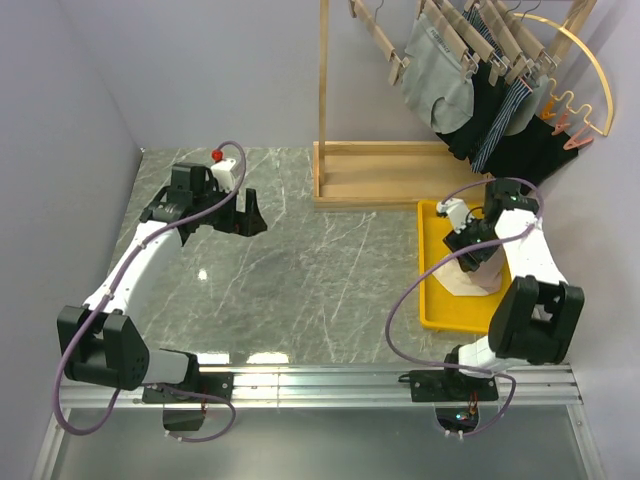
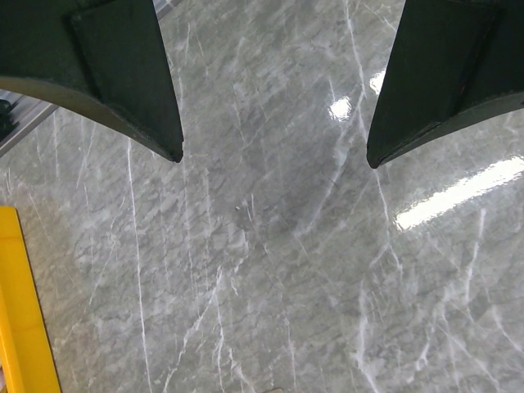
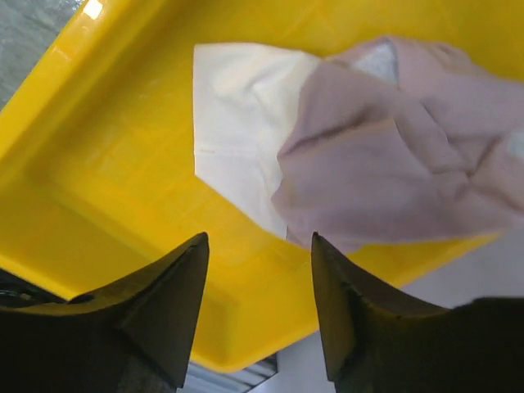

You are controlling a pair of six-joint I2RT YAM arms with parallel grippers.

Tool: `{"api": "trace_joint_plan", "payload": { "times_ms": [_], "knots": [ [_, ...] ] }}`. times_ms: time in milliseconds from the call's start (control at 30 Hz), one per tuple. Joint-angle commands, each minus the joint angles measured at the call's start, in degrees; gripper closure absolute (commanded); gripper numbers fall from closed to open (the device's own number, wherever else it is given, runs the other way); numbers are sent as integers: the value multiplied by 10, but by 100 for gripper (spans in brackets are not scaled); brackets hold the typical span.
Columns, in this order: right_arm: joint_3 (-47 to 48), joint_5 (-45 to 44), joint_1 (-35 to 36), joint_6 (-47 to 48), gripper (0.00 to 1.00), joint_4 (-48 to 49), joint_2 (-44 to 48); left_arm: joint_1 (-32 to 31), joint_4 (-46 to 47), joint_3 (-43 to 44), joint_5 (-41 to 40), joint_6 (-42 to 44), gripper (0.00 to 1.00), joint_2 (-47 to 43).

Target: Clip the underwear to the hanger

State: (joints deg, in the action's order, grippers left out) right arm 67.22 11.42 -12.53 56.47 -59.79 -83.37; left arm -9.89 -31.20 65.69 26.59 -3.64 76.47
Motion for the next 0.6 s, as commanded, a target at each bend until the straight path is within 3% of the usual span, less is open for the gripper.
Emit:
{"api": "trace_joint_plan", "payload": {
  "times_ms": [0,200,400,567],
  "knots": [
    [12,-12,19,103,42,-26,-30,1,1,23,24,10,1,4],
    [-59,-31,59,100,48,46,-63,1,-6,26,22,15,1,9],
    [-63,-39,69,69,48,105,-138,1,-18,37,20,19,1,19],
    [-95,-54,70,65,55,150,-159,2,-25,44,7,21,1,20]
  ]
}}
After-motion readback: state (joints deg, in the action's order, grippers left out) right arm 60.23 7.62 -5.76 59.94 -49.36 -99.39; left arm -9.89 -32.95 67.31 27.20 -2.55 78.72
